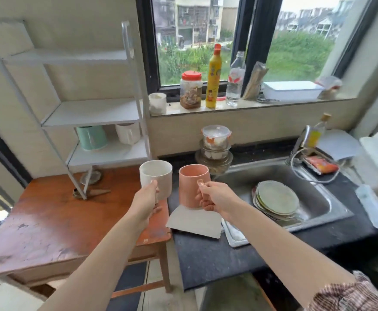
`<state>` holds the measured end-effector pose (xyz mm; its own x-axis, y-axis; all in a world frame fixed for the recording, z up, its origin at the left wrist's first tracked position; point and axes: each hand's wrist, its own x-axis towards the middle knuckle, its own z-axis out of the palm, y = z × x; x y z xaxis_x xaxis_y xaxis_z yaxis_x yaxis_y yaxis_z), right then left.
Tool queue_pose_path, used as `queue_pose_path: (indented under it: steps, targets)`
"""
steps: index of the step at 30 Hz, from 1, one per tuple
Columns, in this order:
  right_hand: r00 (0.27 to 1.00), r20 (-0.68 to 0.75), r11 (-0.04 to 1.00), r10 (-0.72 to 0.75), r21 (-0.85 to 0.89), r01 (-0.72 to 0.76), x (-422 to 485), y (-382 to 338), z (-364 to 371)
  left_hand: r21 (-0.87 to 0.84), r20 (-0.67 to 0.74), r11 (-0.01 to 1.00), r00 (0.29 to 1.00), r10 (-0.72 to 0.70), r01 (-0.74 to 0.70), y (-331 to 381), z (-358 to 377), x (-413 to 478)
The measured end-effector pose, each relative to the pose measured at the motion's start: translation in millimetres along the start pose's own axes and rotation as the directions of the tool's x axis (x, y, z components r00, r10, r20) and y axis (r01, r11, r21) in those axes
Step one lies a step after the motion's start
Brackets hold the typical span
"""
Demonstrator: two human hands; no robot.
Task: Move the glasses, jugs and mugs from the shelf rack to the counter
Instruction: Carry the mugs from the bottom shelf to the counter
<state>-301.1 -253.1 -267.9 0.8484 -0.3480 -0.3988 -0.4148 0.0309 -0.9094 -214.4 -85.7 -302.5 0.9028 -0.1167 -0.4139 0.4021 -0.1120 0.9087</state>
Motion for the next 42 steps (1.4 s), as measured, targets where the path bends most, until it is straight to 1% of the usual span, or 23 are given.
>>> queue_pose_path:
  steps: [3,6,10,11,13,16,19,22,25,29,32,35,39,42]
  targets:
    - [0.998,-0.060,0.997,0.022,0.080,-0.017,-34.8,28.4,-62.3,0.038,0.072,0.999,0.997,-0.039,0.036,-19.6,56.3,-35.9]
    - [0.992,-0.123,0.990,0.042,0.142,-0.024,-71.8,59.4,-125.2,0.040,0.145,0.996,0.986,-0.080,0.074,-39.3,117.5,-68.0]
    - [0.959,-0.263,0.979,0.108,0.194,-0.057,-122.1,97.4,-206.9,0.143,0.265,0.977,0.945,-0.193,0.159,-55.4,201.2,-117.1]
    - [0.947,-0.295,0.976,0.126,0.209,-0.064,-134.7,104.9,-226.6,0.168,0.287,0.972,0.935,-0.208,0.164,-57.9,221.7,-129.3]
    - [0.918,-0.366,0.966,0.152,0.252,-0.059,-158.6,117.8,-264.8,0.217,0.331,0.968,0.923,-0.195,0.126,-62.9,260.8,-151.5]
    - [0.856,-0.480,0.947,0.193,0.318,-0.035,-192.2,135.9,-317.4,0.323,0.437,0.945,0.876,-0.203,0.058,-70.7,318.8,-186.1]
    - [0.779,-0.581,0.927,0.236,0.375,-0.001,-222.2,156.8,-367.7,0.406,0.550,0.914,0.798,-0.245,0.001,-78.2,379.8,-219.5]
    - [0.702,-0.649,0.907,0.293,0.422,0.011,-249.2,183.4,-417.4,0.442,0.634,0.897,0.712,-0.303,-0.012,-90.9,442.5,-250.4]
    - [0.637,-0.686,0.885,0.353,0.466,0.012,-271.0,214.4,-472.2,0.493,0.662,0.870,0.659,-0.357,-0.024,-106.5,508.6,-281.7]
    - [0.548,-0.722,0.858,0.423,0.513,0.013,-294.4,256.9,-549.8,0.566,0.687,0.821,0.596,-0.416,-0.080,-135.9,598.3,-320.1]
    - [0.490,-0.723,0.829,0.487,0.559,0.003,-311.6,284.5,-608.9,0.603,0.713,0.789,0.524,-0.465,-0.121,-161.0,664.5,-342.0]
    - [0.416,-0.724,0.800,0.550,0.599,-0.015,-328.3,306.2,-662.8,0.643,0.716,0.750,0.472,-0.515,-0.157,-184.8,729.9,-363.5]
    - [0.325,-0.723,0.761,0.610,0.648,0.012,-352.5,327.5,-718.5,0.671,0.719,0.713,0.408,-0.562,-0.200,-207.8,798.1,-398.5]
    - [0.280,-0.713,0.734,0.642,0.678,0.044,-370.6,339.1,-750.4,0.686,0.720,0.681,0.376,-0.583,-0.257,-220.2,836.2,-422.5]
